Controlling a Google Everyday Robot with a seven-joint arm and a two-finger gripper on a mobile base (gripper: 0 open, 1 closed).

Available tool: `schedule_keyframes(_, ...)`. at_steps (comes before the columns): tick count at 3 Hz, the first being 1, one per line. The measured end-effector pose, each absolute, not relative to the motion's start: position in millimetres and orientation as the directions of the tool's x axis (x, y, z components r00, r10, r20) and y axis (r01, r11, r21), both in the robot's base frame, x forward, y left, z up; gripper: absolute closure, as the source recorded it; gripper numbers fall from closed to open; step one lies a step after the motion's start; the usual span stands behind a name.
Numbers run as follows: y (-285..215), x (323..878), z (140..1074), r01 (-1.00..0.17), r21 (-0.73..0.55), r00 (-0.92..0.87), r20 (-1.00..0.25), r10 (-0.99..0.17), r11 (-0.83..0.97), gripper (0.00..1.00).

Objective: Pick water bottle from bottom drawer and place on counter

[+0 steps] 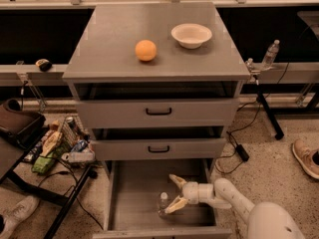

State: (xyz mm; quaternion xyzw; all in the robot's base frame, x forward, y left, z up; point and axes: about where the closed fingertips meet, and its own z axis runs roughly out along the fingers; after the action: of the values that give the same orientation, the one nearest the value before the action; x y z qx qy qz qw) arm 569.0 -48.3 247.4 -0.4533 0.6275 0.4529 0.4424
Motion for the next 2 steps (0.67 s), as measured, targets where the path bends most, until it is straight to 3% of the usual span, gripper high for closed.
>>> schedule_keyframes(2,-4.4,554.7,239.9,-0.992,0.124,-0.123,-0.989,-0.086,-0.011,0.0)
